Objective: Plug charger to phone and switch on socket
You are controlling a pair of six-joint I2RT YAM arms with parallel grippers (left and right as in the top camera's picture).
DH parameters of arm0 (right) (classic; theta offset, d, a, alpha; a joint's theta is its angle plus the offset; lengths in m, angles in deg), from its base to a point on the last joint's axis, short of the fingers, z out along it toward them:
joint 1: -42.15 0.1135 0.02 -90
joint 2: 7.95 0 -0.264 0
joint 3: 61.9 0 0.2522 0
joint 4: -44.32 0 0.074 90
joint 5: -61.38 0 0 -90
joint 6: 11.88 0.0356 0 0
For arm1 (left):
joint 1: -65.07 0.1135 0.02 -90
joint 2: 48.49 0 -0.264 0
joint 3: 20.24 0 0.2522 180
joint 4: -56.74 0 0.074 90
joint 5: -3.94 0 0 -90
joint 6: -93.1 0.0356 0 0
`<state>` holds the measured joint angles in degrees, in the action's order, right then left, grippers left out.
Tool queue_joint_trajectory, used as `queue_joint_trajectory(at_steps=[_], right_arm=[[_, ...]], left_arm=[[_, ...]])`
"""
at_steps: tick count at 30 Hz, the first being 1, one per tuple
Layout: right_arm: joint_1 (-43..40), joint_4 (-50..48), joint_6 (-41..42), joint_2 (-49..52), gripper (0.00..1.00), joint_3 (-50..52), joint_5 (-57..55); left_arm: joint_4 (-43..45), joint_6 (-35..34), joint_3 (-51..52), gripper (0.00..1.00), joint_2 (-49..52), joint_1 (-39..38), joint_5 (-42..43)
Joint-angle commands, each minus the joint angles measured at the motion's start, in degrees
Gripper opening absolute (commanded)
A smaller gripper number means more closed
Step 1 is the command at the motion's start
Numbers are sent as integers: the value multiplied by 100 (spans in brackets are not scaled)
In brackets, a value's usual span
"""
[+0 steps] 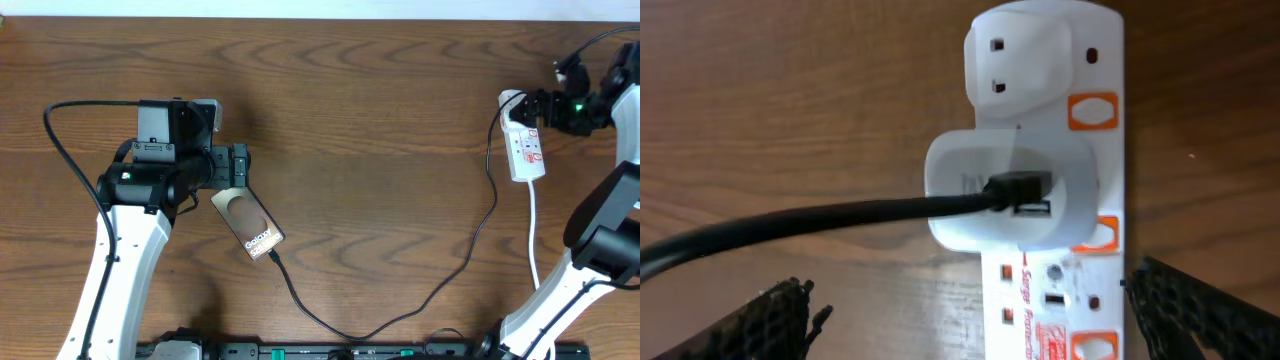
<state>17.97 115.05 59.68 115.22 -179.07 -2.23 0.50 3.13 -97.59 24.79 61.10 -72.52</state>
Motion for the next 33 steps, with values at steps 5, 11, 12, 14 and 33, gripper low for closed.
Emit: queue_joint_trajectory(at_steps=[5,11,12,14,33], right_arm=[[61,-341,81,74,99,393,101],[66,-662,83,74,99,706,144],[68,-721,83,74,99,769,168],[66,-813,83,74,99,852,284],[68,-1113,61,81,99,951,527]], left_arm=[[-17,57,-61,93,-9,-13,-35],[-17,57,-61,93,-9,-13,-35],[-17,57,-61,93,-9,-13,-35],[-17,57,-61,93,-9,-13,-35],[-17,57,-61,93,-9,-13,-33]])
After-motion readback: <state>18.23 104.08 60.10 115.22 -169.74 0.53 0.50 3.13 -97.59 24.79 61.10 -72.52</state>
